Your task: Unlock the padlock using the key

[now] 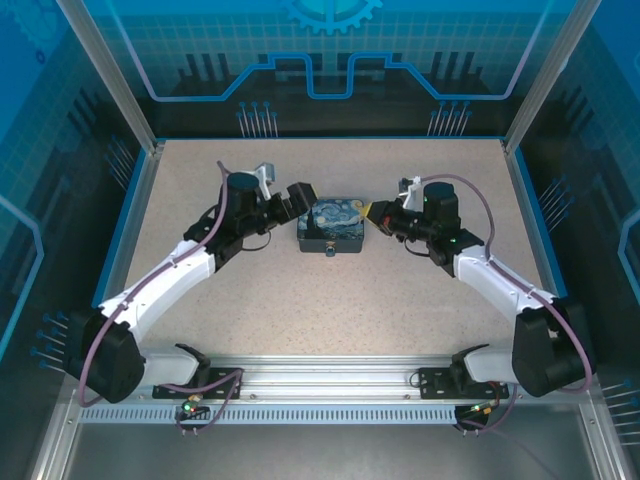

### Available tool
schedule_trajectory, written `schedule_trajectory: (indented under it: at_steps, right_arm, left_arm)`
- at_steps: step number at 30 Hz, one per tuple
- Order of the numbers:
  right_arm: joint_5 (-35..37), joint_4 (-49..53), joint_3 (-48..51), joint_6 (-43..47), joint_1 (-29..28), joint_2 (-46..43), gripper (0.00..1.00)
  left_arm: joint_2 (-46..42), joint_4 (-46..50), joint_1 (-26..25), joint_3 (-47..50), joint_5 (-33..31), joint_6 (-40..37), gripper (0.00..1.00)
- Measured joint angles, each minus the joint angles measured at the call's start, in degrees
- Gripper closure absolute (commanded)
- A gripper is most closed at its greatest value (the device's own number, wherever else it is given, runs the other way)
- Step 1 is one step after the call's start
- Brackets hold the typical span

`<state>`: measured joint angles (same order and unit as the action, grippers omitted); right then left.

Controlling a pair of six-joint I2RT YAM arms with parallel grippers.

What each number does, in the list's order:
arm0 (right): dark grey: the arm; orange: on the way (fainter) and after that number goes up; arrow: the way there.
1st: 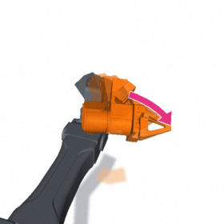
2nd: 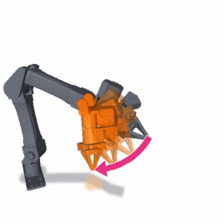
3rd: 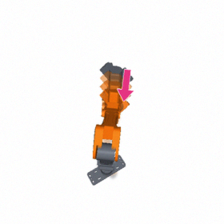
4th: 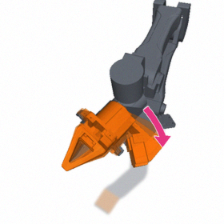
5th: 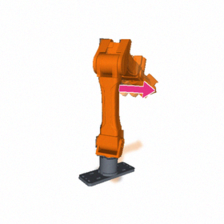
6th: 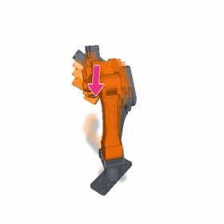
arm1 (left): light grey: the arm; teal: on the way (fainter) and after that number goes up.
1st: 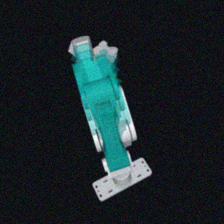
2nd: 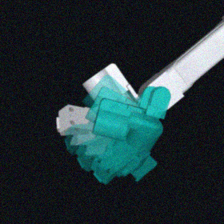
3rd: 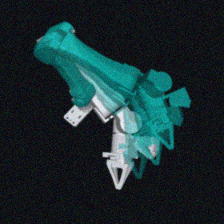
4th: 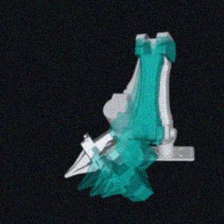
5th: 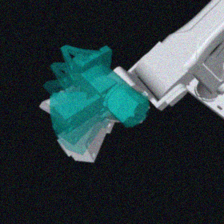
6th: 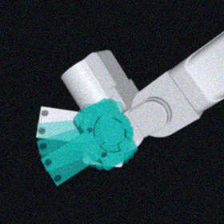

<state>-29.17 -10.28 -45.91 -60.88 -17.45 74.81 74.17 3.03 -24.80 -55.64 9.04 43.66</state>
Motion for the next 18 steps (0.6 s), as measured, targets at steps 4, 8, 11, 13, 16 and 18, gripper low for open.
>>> schedule_trajectory:
  at_steps: [4, 8, 11, 13, 16, 18]
  right_arm:
    - [2.1, 3.0, 0.0, 0.8, 0.0, -1.4, 1.00]
    - [3.8, 4.0, 0.1, 0.8, 0.0, -1.3, 1.00]
    - [4.3, 3.8, 0.1, 0.8, 0.0, -0.5, 1.00]
    - [4.8, 3.8, 0.0, 0.8, 0.0, 0.9, 1.00]
    - [4.8, 3.6, 0.0, 0.8, 0.0, 4.0, 1.00]
    - [5.0, 3.3, 0.0, 0.7, -0.2, 5.8, 1.00]
  left_arm:
    - [0.0, 0.3, -0.3, 5.3, 0.2, -1.5, 0.01]
    - [-0.1, -0.2, -1.9, 10.5, -0.6, -3.4, 0.01]
    - [-0.7, -0.4, -3.8, 13.1, -0.9, -5.2, 0.01]
    - [-1.1, -0.6, -4.5, 14.0, -0.9, -6.6, 0.01]
    - [-1.3, -1.9, -5.1, 14.7, -0.4, -9.1, 0.02]
    - [-1.1, -3.8, -5.7, 15.3, 0.0, -10.8, 0.02]
